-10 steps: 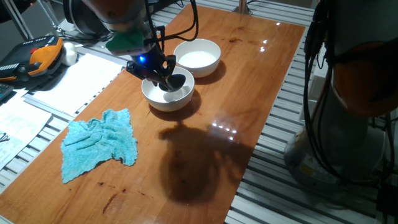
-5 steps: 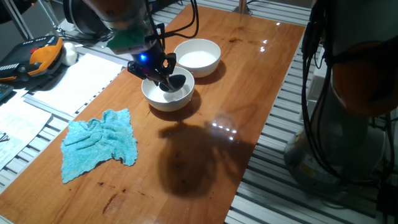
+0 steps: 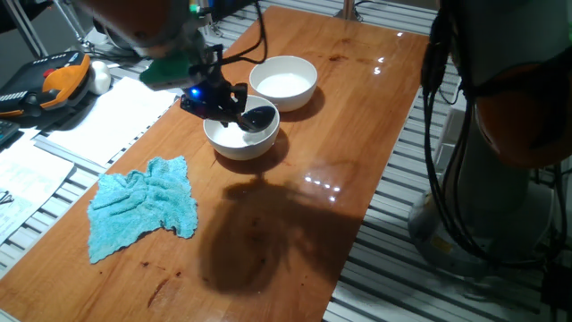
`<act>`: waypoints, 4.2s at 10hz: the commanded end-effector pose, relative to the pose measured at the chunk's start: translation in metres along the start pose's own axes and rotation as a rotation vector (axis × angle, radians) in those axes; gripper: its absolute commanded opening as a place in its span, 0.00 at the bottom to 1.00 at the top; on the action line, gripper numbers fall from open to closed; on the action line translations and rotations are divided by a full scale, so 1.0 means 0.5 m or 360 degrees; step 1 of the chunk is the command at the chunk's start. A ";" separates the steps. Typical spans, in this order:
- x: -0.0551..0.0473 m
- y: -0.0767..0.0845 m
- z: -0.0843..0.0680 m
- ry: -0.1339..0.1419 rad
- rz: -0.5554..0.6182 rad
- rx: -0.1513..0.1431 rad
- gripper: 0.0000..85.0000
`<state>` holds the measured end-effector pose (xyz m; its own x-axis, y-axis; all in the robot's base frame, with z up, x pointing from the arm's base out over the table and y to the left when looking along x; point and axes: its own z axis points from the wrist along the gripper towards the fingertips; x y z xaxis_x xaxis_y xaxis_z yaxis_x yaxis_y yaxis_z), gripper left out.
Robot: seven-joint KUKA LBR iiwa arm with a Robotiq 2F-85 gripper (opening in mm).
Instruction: Scoop water with a large spoon from one bowl to another
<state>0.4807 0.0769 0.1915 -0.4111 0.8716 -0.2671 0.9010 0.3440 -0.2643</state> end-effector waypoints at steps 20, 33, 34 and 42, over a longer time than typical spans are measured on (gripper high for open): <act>0.000 0.018 0.014 0.0149 -0.0235 0.0190 0.00; -0.029 0.008 -0.009 0.0118 -0.0376 0.0369 0.00; -0.028 0.008 -0.009 0.0112 -0.0374 0.0372 0.00; -0.026 0.008 -0.010 0.0109 -0.0381 0.0378 0.00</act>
<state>0.4903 0.0687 0.1985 -0.5896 0.8001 -0.1107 0.7193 0.4577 -0.5227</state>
